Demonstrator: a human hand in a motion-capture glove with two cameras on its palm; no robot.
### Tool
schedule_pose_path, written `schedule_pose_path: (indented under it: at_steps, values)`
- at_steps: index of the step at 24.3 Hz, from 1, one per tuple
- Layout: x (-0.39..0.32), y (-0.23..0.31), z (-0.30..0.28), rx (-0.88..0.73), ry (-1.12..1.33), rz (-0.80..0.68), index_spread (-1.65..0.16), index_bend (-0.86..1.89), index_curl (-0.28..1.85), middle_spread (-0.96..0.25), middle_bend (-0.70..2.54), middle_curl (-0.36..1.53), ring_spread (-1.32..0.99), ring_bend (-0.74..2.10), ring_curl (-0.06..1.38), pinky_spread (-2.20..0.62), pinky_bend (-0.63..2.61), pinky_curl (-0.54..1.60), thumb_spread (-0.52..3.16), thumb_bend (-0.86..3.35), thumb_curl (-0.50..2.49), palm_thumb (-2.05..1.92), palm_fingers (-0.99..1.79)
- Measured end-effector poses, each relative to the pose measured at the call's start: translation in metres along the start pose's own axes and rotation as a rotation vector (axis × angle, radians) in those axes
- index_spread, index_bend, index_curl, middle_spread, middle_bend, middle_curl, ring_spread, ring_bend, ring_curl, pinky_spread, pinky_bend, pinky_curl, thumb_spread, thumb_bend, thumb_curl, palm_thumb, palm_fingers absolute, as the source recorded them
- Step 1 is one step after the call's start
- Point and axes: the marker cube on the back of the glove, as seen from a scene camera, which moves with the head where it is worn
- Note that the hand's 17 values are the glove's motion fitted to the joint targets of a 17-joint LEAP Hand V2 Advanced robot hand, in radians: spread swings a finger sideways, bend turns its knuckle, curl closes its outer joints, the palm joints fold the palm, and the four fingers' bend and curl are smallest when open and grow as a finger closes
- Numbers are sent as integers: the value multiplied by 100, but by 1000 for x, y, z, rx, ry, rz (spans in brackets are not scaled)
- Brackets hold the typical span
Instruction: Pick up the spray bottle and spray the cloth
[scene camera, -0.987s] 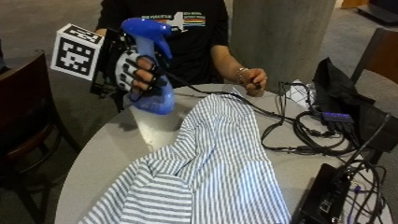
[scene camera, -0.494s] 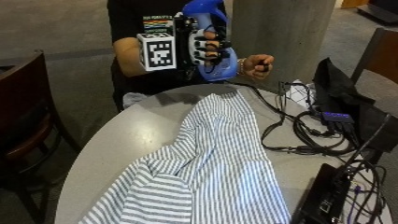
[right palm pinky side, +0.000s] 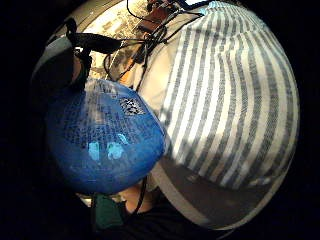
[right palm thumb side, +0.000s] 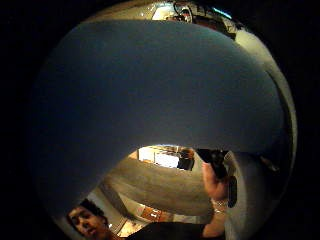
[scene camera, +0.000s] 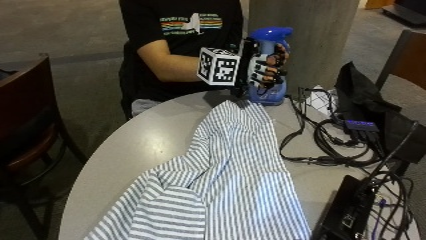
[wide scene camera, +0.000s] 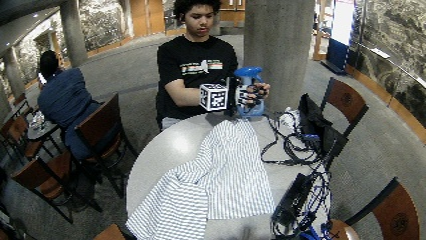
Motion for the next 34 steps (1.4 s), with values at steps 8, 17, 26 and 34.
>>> schedule_pose_path:
  at_steps: [8, 17, 26, 34]
  values:
    - [14, 0, 13, -10, 120, -9, -16, 15, 49, -5, 19, 44, -8, 36, 41, -7, 31, 38, 92, -3, 47, 78, 113]
    - [34, 52, -67, 60, 452, -172, -17, 7, 40, -3, 21, 45, -4, 39, 43, 2, 30, 39, 96, -2, 45, 84, 86]
    - [67, 104, -181, 233, 882, -170, -20, 20, 41, -2, 23, 44, -2, 26, 38, 14, 15, 34, 98, -3, 41, 79, 86]
    - [107, 106, -224, 271, 948, -89, -21, 20, 42, -3, 23, 44, -3, 24, 37, 19, 12, 30, 100, -3, 39, 77, 89]
